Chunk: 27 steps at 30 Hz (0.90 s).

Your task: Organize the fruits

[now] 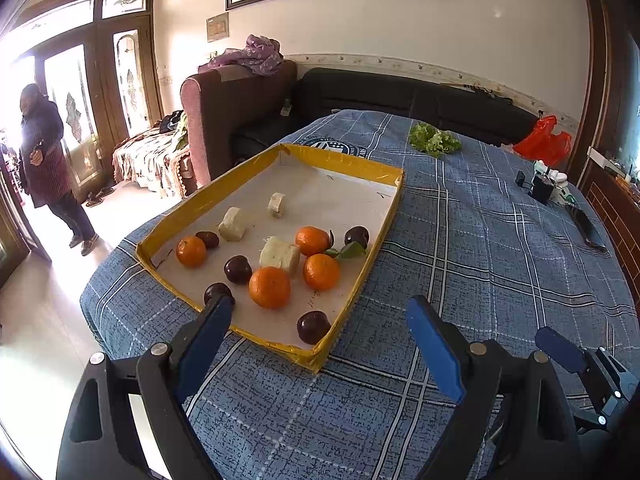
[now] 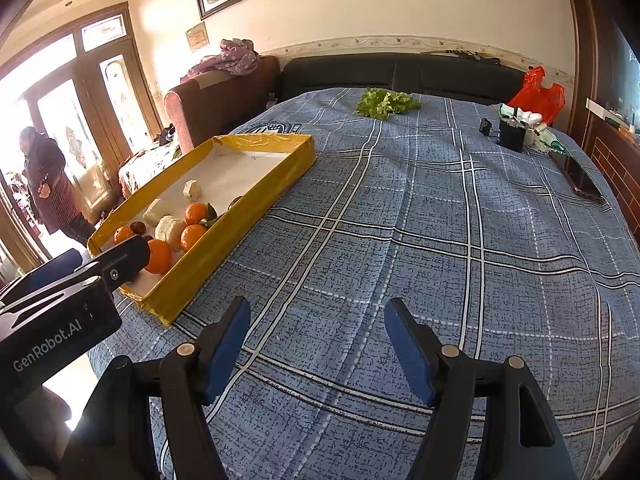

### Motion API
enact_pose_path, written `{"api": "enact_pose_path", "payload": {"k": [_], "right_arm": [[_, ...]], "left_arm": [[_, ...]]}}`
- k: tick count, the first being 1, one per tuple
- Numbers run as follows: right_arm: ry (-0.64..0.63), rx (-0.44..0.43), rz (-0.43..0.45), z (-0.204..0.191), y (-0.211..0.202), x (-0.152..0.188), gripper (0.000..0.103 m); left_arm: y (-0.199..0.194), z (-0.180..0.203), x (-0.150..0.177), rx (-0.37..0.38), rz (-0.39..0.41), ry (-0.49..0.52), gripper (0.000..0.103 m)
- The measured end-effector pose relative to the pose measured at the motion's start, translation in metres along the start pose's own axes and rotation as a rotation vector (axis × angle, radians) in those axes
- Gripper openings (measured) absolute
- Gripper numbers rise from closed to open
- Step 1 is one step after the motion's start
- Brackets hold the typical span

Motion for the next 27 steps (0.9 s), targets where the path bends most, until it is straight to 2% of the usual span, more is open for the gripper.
{"api": "enact_pose_path", "payload": {"k": [21,27], "right_arm": [[-0.003,-0.001,-0.002,-0.003,0.002,0.002,0.075],[-0.009,0.000,0.006,-0.007,0.003,0.002,0.075]], "left_arm": [[0.002,-0.004,0.000,-0.007,-0.005,-0.013,0.089],[-0.003,-0.011,-0.001,-0.045,0.021,-0.029,0.089]]}}
Point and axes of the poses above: each gripper's, at about its wrist camera, not at the fingertips, and y roughly the way its jaws point, z to its right, x to its underside, the point moved 7 cm from there along y, roughly the way its jaws point, and after that the axes turned 13 degrees about y, right-handed, at the moved point
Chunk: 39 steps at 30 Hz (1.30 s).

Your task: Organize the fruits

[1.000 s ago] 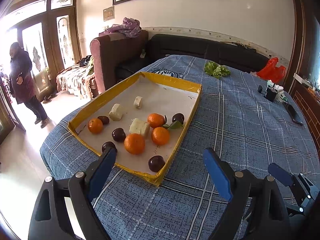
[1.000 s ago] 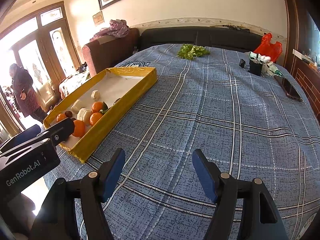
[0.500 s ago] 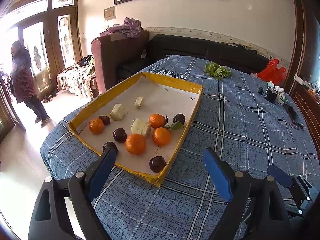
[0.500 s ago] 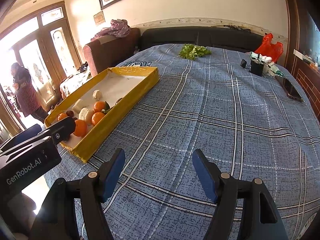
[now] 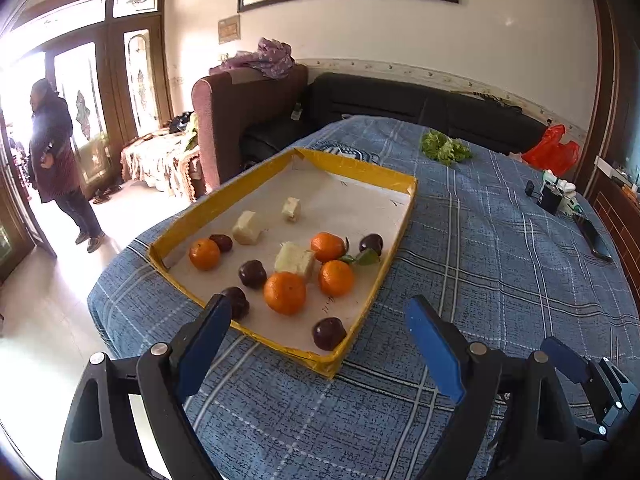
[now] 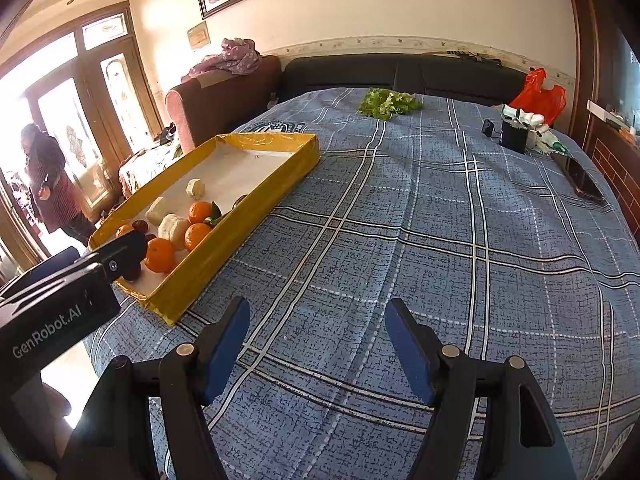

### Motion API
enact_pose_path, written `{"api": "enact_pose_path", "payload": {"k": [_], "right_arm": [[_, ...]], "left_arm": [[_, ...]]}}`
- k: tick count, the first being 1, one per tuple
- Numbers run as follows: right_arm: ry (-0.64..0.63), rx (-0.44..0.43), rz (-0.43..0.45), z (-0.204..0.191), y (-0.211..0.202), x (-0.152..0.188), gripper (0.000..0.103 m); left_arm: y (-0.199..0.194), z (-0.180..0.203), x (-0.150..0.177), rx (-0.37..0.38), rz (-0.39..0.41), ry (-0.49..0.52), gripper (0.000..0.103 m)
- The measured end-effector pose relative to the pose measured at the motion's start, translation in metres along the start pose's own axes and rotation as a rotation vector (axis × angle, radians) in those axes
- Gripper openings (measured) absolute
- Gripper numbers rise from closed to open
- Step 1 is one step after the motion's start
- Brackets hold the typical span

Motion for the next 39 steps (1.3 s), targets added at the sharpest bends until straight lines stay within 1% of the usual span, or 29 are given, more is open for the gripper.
{"api": "enact_pose_path", "payload": {"k": [2,4,5,6,7,8,10,11,13,15,16,18,20,22,26,33,39], "right_arm": [[-0.003,-0.001,0.007,-0.001,-0.002,-0.001,0.075],[-0.009,-0.002,0.015,-0.003,-0.003,-0.001,0.075],[-0.012,-0.002,0.018,-0.003,-0.004,-0.001,0.075],[-0.015,-0.004,0.019,-0.003,-0.005,-0.002,0.075],[-0.019,-0.006,0.022,-0.005,-0.005,-0.001,0.075],[-0.022,-0.008,0.023,-0.005,-0.006,-0.002,0.075],[-0.028,-0.013,0.027,-0.007,-0.008,-0.001,0.075],[-0.031,-0.016,0.028,-0.008,-0.008,-0.002,0.075],[-0.035,-0.021,0.029,-0.011,-0.009,-0.001,0.075],[-0.043,-0.027,0.028,-0.013,-0.010,0.000,0.075],[-0.049,-0.028,0.027,-0.015,-0.010,0.001,0.075],[-0.058,-0.029,0.027,-0.016,-0.010,0.002,0.076],[-0.067,-0.027,0.031,-0.018,-0.011,0.002,0.078],[-0.075,-0.024,0.039,-0.020,-0.013,0.002,0.081],[-0.087,-0.023,0.037,-0.024,-0.013,0.003,0.081],[-0.120,-0.023,0.032,-0.034,-0.011,0.008,0.083],[-0.139,-0.026,0.027,-0.040,-0.010,0.012,0.083]], "left_arm": [[-0.008,-0.006,-0.003,-0.051,0.037,-0.003,0.089],[-0.026,-0.017,-0.009,-0.146,0.091,-0.016,0.090],[-0.032,-0.020,-0.011,-0.177,0.109,-0.021,0.093],[-0.042,-0.025,-0.014,-0.220,0.138,-0.024,0.101],[-0.053,-0.029,-0.017,-0.256,0.170,-0.027,0.103],[-0.063,-0.034,-0.020,-0.280,0.203,-0.029,0.103],[-0.076,-0.040,-0.022,-0.295,0.241,-0.039,0.103],[-0.080,-0.044,-0.021,-0.292,0.258,-0.054,0.103],[-0.082,-0.051,-0.019,-0.272,0.257,-0.087,0.103],[-0.076,-0.053,-0.017,-0.220,0.227,-0.104,0.103],[-0.070,-0.055,-0.015,-0.206,0.199,-0.110,0.103],[-0.060,-0.055,-0.009,-0.213,0.166,-0.105,0.103],[-0.054,-0.054,-0.005,-0.211,0.143,-0.093,0.103],[-0.047,-0.052,-0.001,-0.181,0.118,-0.091,0.103],[-0.037,-0.048,0.004,-0.129,0.082,-0.097,0.103],[-0.020,-0.052,0.014,-0.080,0.021,-0.135,0.103],[-0.009,-0.053,0.022,-0.067,-0.022,-0.147,0.103]]}}
Point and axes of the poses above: each gripper's, at about its wrist camera, not at the fingertips, and y roughly the way its jaws point, z to its right, x to its underside, the point moved 7 cm from there along y, roughly the way its jaws point, and after that the axes turned 13 degrees about y, right-handed, at the moved point
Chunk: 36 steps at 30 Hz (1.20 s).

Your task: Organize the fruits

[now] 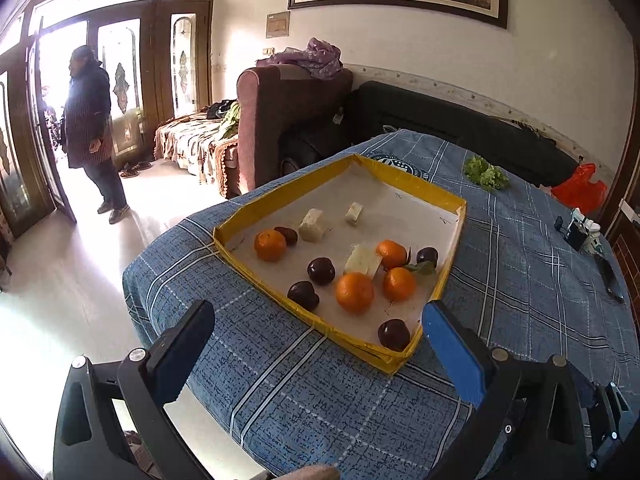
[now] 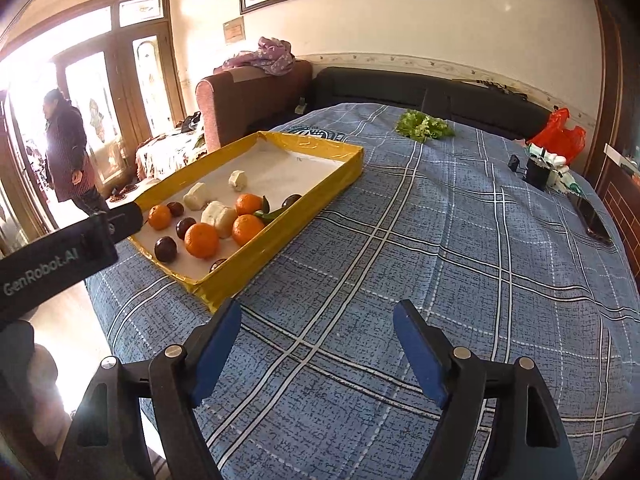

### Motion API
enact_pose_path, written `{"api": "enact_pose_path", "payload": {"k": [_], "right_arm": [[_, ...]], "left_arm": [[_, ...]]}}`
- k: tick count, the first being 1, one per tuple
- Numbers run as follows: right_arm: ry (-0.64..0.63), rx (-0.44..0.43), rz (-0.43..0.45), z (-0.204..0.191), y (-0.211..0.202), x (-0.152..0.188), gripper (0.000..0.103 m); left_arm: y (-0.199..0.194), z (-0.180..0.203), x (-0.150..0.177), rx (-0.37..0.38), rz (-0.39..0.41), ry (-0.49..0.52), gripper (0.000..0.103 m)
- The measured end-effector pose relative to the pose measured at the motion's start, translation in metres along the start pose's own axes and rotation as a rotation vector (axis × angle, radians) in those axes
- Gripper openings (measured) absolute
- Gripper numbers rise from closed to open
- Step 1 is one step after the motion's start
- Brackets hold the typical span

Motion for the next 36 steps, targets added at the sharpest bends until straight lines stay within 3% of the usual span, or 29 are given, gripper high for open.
{"api": "enact_pose_path", "payload": {"k": [36], "right_arm": [[-0.025,-0.005,-0.026,-0.009,0.008,0.005,0.084]], "left_arm": [[0.021,0.003,0.013,0.028,-0.089,-0.017,0.103]]}}
Point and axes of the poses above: each gripper's, at about its wrist camera, not at the fingertips, and y roughly the way its jaws point, z to its right, x to its underside, the point moved 7 cm from there along y, roughly the way its jaws point, and after that the axes turned 13 degrees about y, right-handed, at the moved point
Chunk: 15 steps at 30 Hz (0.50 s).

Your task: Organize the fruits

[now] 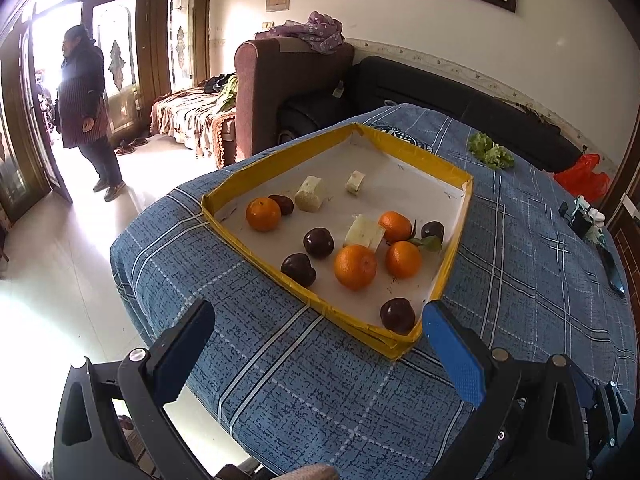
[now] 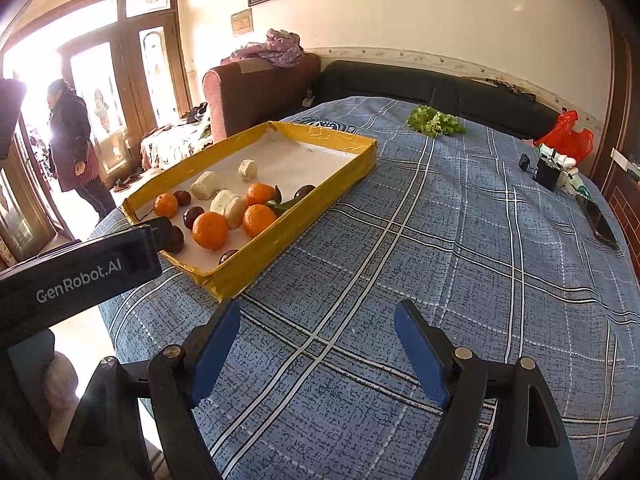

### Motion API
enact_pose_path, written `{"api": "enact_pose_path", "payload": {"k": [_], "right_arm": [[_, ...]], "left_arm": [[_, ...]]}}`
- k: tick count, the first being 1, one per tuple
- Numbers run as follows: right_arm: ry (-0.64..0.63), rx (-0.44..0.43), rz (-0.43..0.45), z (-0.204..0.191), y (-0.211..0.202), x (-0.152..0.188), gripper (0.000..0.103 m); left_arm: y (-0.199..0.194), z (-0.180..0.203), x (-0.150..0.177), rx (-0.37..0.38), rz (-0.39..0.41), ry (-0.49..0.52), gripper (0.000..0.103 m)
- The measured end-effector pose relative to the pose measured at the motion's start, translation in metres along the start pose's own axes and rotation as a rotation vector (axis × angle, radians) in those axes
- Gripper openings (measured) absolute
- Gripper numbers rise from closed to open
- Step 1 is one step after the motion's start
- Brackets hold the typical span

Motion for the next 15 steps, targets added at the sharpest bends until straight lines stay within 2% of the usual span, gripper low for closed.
{"api": "enact_pose_path", "payload": {"k": [15], "right_arm": [[-0.001,0.002,-0.013,0.0005,0.0064,0.0020,0.085]], "left_arm": [[0.0035,-0.0014,0.0024,0.007,-0.015,-0.014,0.103]]}}
Point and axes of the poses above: each gripper's, at about its wrist camera, not at the fingertips, and y roughly the way its jaws point, z to its right, x to its underside, the point moved 7 cm from there along y, roughly the way its jaws point, and after that the axes turned 13 degrees about y, right-handed, at the moved point
